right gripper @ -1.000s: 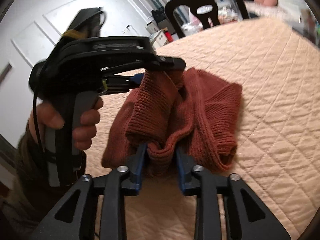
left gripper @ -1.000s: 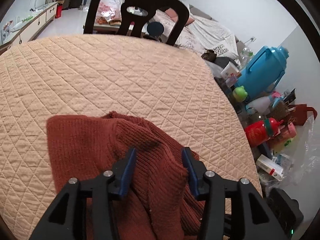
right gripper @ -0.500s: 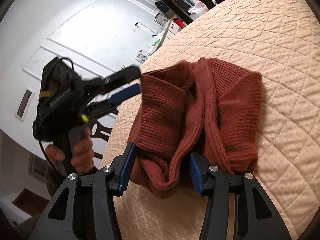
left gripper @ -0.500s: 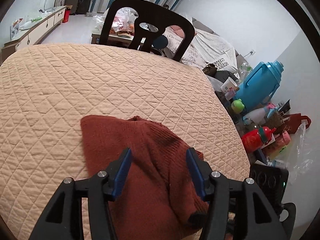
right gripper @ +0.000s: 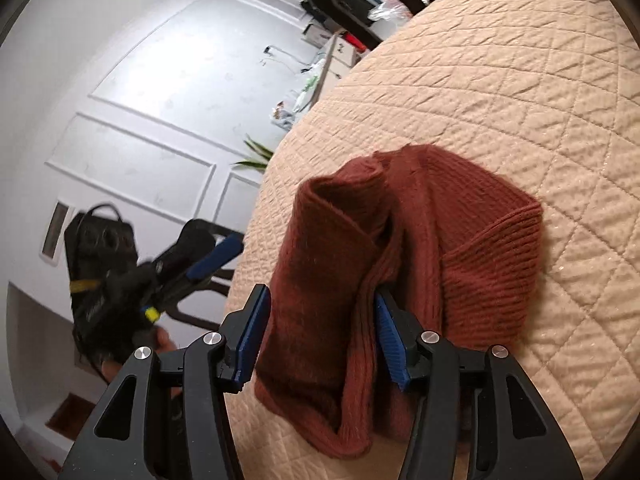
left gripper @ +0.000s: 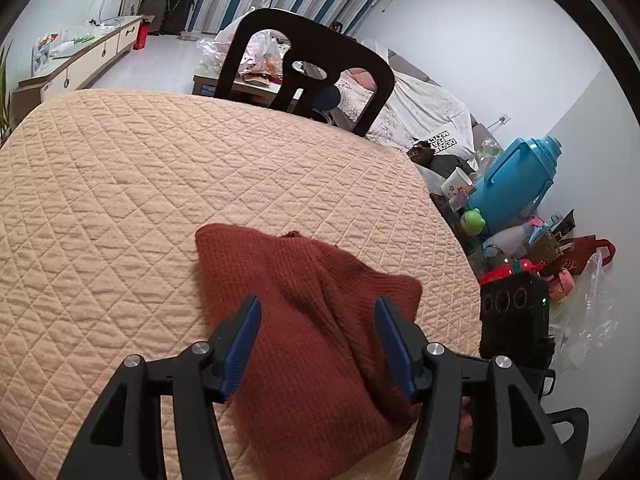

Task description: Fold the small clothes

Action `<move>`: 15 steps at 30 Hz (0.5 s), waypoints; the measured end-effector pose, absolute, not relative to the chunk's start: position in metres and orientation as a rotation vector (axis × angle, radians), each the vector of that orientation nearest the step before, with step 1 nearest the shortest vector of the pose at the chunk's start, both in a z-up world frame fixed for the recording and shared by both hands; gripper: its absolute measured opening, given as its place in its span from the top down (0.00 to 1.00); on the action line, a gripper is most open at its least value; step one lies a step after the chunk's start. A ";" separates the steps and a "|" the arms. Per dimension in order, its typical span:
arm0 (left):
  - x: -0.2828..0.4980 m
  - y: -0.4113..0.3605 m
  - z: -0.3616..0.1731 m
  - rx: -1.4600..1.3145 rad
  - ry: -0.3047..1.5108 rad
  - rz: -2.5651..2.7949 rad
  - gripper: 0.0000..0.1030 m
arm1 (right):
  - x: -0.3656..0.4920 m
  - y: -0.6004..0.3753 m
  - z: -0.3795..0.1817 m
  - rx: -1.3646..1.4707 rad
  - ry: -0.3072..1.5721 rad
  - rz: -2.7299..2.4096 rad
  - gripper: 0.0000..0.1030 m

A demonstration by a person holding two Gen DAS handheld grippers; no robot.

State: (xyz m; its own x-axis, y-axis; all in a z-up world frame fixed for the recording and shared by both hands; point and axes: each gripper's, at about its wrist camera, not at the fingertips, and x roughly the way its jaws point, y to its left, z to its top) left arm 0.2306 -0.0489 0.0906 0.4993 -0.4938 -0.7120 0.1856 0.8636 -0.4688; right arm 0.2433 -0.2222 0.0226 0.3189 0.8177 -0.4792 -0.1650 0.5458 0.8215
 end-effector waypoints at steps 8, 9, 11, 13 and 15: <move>0.224 -0.045 0.075 -0.373 1.003 -0.413 0.40 | 0.246 -0.212 0.031 0.621 1.052 0.666 0.62; 0.224 -0.044 0.073 -0.380 1.007 -0.408 0.40 | 0.245 -0.213 0.032 0.608 1.049 0.653 0.70; 0.223 -0.043 0.070 -0.384 1.014 -0.403 0.40 | 0.246 -0.214 0.034 0.601 1.041 0.638 0.79; 0.222 -0.041 0.068 -0.392 1.017 -0.395 0.40 | 0.243 -0.219 0.038 0.593 1.022 0.622 0.83; 0.221 -0.040 0.068 -0.396 1.018 -0.394 0.40 | 0.241 -0.223 0.046 0.589 0.991 0.622 0.83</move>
